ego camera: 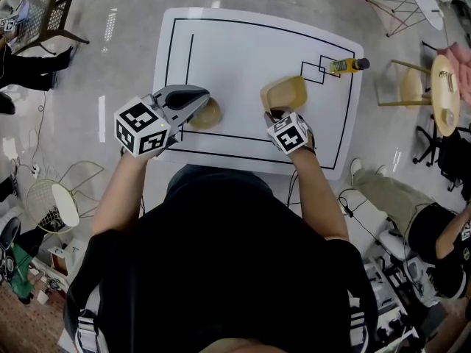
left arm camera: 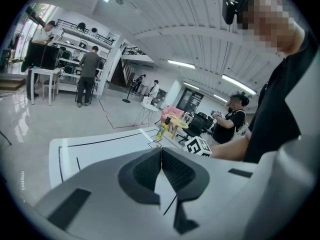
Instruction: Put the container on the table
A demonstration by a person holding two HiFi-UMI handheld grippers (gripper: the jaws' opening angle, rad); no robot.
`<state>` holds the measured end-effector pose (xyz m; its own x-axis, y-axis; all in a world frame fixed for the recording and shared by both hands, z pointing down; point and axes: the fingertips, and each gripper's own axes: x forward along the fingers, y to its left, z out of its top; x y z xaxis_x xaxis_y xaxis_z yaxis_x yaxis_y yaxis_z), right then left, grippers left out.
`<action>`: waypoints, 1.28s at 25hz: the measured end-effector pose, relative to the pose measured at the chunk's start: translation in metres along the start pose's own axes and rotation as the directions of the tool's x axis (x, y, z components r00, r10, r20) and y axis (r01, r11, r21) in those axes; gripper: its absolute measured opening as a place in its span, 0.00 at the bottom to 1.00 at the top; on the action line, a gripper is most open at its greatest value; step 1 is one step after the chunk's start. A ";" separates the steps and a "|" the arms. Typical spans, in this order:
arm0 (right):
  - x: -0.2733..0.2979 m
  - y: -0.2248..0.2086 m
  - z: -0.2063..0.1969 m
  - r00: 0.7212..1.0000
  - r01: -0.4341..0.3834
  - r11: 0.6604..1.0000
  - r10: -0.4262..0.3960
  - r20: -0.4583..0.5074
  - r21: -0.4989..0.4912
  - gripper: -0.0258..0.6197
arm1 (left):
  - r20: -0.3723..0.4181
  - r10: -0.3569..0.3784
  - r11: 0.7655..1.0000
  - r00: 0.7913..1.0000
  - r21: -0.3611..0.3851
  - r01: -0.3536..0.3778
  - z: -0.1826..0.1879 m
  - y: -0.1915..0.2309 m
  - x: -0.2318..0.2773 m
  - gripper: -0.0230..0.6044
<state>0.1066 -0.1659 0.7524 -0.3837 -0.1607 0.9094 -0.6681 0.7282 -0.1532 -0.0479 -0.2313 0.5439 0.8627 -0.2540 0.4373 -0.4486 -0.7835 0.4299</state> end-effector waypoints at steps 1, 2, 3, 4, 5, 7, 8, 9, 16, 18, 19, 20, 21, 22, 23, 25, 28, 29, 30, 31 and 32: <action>0.001 0.000 0.001 1.000 0.001 1.000 -0.001 -0.002 -0.002 0.06 | -0.001 0.001 1.000 1.000 -0.002 -0.001 0.000 0.001 0.000 0.05; 0.001 -0.001 0.001 1.000 0.002 1.000 -0.002 -0.003 -0.004 0.06 | -0.001 0.003 1.000 1.000 -0.003 -0.003 0.000 0.002 0.000 0.05; 0.002 -0.001 0.002 1.000 0.002 1.000 -0.002 -0.005 -0.005 0.06 | 0.000 0.004 1.000 1.000 -0.005 -0.004 0.000 0.003 0.000 0.05; 0.003 -0.001 0.002 1.000 0.004 1.000 -0.004 -0.010 -0.008 0.06 | 0.000 0.005 1.000 1.000 -0.006 -0.005 0.000 0.004 0.001 0.05; 0.004 -0.001 0.002 1.000 0.006 1.000 -0.006 -0.017 -0.014 0.06 | 0.000 0.005 1.000 1.000 -0.008 -0.005 0.001 0.004 0.001 0.05; 0.006 0.001 0.002 0.999 0.008 1.000 -0.009 -0.033 -0.028 0.06 | -0.002 0.003 1.000 1.000 -0.009 -0.003 0.000 0.004 0.001 0.05; 0.007 0.002 0.002 0.999 0.006 0.999 -0.008 -0.038 -0.033 0.06 | -0.003 0.003 1.000 1.000 -0.011 -0.003 0.000 0.004 0.002 0.05; 0.009 0.002 0.002 0.999 0.004 0.999 -0.006 -0.043 -0.037 0.07 | -0.005 0.003 1.000 1.000 -0.013 -0.003 -0.001 0.005 0.002 0.05; 0.016 0.001 -0.001 0.996 0.009 0.998 -0.015 -0.086 -0.067 0.07 | -0.007 0.006 1.000 1.000 -0.023 -0.006 -0.003 0.010 0.005 0.05; 0.020 0.001 -0.003 0.994 0.013 0.997 -0.021 -0.105 -0.077 0.07 | -0.010 0.013 1.000 1.000 -0.014 -0.014 -0.005 0.011 0.005 0.05; 0.021 0.001 -0.003 0.993 0.014 0.997 -0.023 -0.112 -0.081 0.07 | -0.013 0.017 1.000 1.000 -0.009 -0.017 -0.005 0.012 0.006 0.05; 0.023 0.001 -0.004 0.993 0.014 0.996 -0.024 -0.118 -0.085 0.07 | -0.016 0.019 1.000 1.000 -0.007 -0.019 -0.006 0.013 0.006 0.05; 0.025 0.001 -0.004 0.992 0.015 0.996 -0.026 -0.123 -0.090 0.07 | -0.018 0.019 1.000 1.000 -0.005 -0.019 -0.007 0.014 0.007 0.05; 0.027 0.000 -0.004 0.991 0.015 0.996 -0.027 -0.127 -0.093 0.07 | -0.019 0.019 1.000 1.000 -0.005 -0.019 -0.007 0.015 0.007 0.05; 0.028 0.000 -0.004 0.991 0.015 0.995 -0.027 -0.131 -0.094 0.07 | -0.022 0.018 1.000 1.000 -0.004 -0.019 -0.008 0.015 0.007 0.05; 0.030 0.001 -0.006 0.990 0.013 0.996 -0.026 -0.136 -0.093 0.08 | -0.026 0.018 1.000 0.999 -0.006 -0.018 -0.010 0.016 0.006 0.05; 0.034 0.001 -0.007 0.990 0.011 0.996 -0.025 -0.142 -0.093 0.08 | -0.033 0.020 1.000 0.999 -0.012 -0.020 -0.014 0.018 0.005 0.05; 0.034 0.001 -0.007 0.989 0.011 0.996 -0.024 -0.145 -0.093 0.08 | -0.034 0.019 1.000 0.999 -0.014 -0.020 -0.015 0.018 0.005 0.05; 0.035 0.001 -0.007 0.988 0.010 0.995 -0.024 -0.150 -0.095 0.09 | -0.033 0.017 1.000 0.999 -0.016 -0.017 -0.015 0.018 0.005 0.05; 0.036 0.001 -0.008 0.988 0.011 0.995 -0.026 -0.154 -0.098 0.09 | -0.032 0.011 1.000 0.999 -0.018 -0.012 -0.015 0.018 0.006 0.05; 0.037 0.001 -0.008 0.987 0.012 0.995 -0.028 -0.158 -0.102 0.09 | -0.030 0.004 1.000 1.000 -0.020 -0.004 -0.015 0.017 0.006 0.05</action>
<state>0.0967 -0.1660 0.7893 -0.2589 -0.0739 0.9631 -0.6043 0.7902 -0.1018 -0.0540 -0.2379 0.5659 0.8535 -0.2398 0.4626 -0.4570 -0.7709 0.4437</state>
